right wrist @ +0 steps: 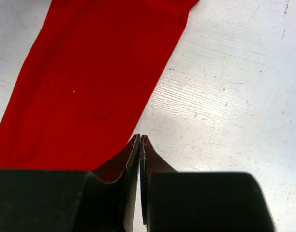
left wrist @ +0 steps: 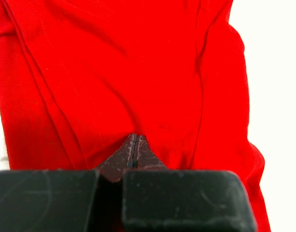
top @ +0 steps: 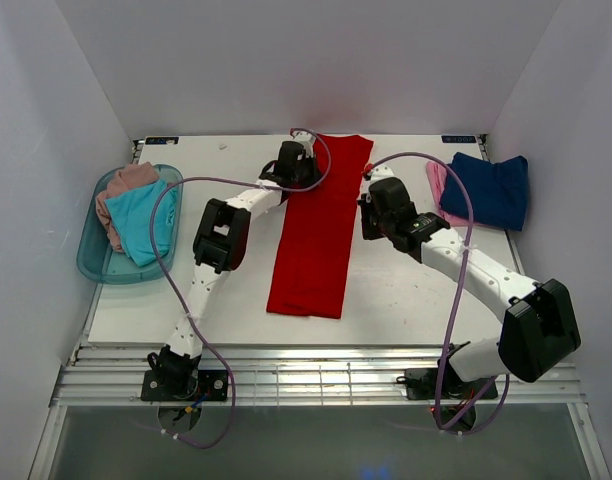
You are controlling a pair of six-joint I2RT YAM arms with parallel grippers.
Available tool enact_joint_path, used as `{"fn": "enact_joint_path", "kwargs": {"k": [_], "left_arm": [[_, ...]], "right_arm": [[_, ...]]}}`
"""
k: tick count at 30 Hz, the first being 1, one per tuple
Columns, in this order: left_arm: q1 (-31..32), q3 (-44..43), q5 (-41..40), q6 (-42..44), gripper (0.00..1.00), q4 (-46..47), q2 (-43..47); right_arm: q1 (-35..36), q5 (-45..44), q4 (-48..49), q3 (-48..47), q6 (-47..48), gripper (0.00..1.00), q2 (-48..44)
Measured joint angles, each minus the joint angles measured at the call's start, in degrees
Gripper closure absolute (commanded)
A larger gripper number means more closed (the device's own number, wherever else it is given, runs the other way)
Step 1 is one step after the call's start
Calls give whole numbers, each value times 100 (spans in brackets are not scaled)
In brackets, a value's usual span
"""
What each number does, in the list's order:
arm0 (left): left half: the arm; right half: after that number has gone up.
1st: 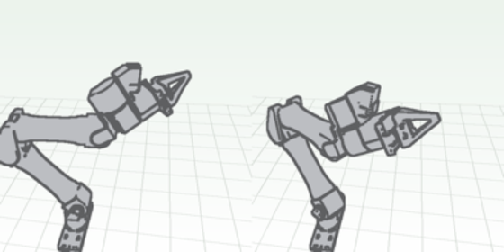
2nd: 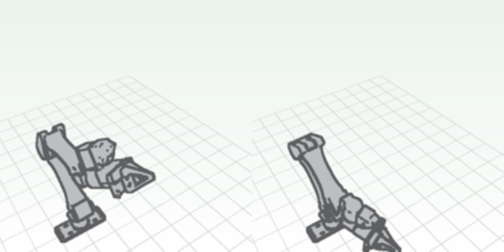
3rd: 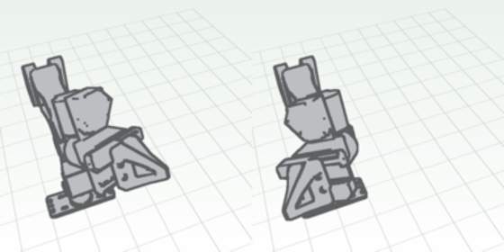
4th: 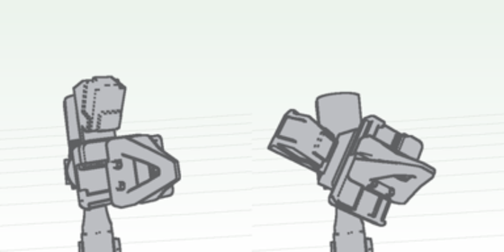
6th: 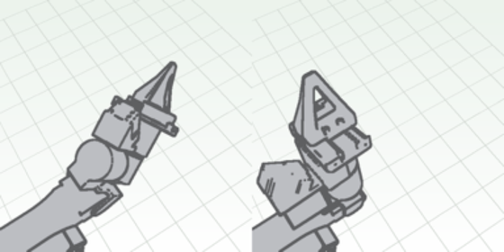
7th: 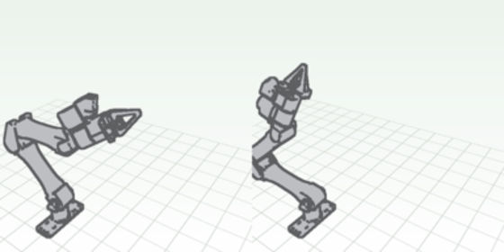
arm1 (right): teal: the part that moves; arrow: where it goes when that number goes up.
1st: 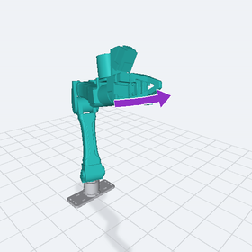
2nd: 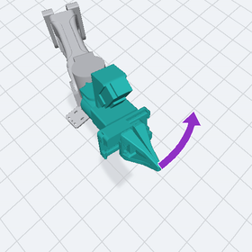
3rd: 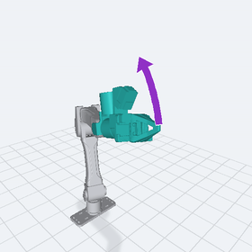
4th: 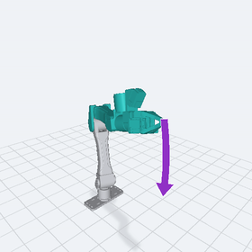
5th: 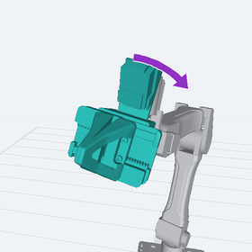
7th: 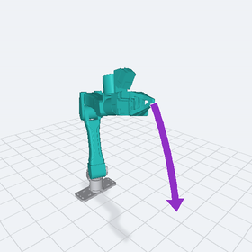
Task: Fold and stack the t-shirts
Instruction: Rotate the tshirt 90 degrees
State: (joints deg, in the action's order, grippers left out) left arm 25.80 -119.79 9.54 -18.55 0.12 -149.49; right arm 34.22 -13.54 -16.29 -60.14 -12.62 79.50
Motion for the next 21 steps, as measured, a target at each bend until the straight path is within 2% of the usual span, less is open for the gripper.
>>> {"fn": "enact_joint_path", "kwargs": {"k": [13, 15, 17, 18, 21], "left_arm": [[-179, 90, -507, -210, 100, 133, 22], [-179, 190, -498, -208, 100, 258, 57], [-181, 258, -490, -203, 99, 319, 94], [-184, 280, -487, -203, 93, 319, 118], [-192, 496, -505, -155, 58, 203, 339]], "right_arm": [[4, -28, -103, 133, -166, 92, 70], [7, -28, -107, 146, -179, 90, 83], [9, -26, -111, 146, -192, 84, 96], [11, -24, -111, 146, -197, 81, 101], [44, 28, -118, 146, -203, 73, 114]]}}
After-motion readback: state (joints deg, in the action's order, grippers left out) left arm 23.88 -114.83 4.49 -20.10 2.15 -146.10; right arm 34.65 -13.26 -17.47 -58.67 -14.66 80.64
